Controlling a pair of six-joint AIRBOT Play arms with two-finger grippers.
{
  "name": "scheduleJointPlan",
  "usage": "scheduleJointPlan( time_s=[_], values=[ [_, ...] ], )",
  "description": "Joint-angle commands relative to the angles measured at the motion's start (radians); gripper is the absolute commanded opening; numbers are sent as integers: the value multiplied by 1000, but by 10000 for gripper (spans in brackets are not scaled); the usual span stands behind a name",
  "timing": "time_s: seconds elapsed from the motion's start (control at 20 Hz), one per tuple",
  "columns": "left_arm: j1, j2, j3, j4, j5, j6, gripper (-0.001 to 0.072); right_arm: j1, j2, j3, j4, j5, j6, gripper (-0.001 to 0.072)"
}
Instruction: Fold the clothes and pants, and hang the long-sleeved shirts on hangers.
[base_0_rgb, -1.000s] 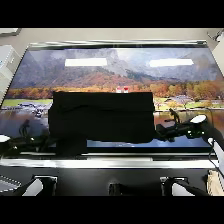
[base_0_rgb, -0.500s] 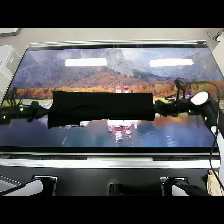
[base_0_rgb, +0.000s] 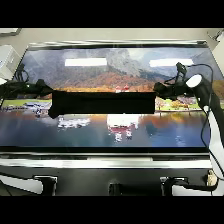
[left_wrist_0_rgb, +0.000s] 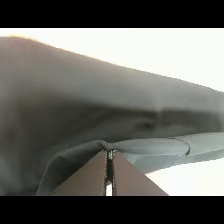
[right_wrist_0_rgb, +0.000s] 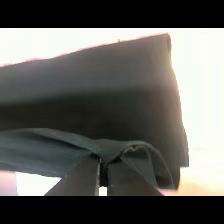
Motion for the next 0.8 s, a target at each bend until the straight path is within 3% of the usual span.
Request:
scheduleJointPlan(
  time_s=[0.0, 0.45, 0.5, 0.55, 0.65, 0.7, 0.75],
  values=[
    [-34, -120, 156, 49, -10, -19, 17, 28, -91, 79, -18, -26, 3, 34],
    [-56, -342, 287, 129, -66, -57, 18, 45, -253, 109, -71, -69, 60, 38],
    [-56, -352, 287, 129, -64, -56, 22, 45, -260, 109, -71, -79, 60, 78],
    [-56, -357, 287, 129, -61, -56, 84, 45, -262, 109, -71, -90, 67, 147],
    [-56, -355, 296, 129, -52, -55, 383, 45, -256, 109, -71, -105, 74, 295],
    [-55, -355, 317, 129, -60, -56, 487, 44, -245, 110, -71, -102, 74, 373],
    [-55, -355, 351, 129, -75, -57, 545, 43, -232, 113, -81, -92, 74, 436]
  ],
)
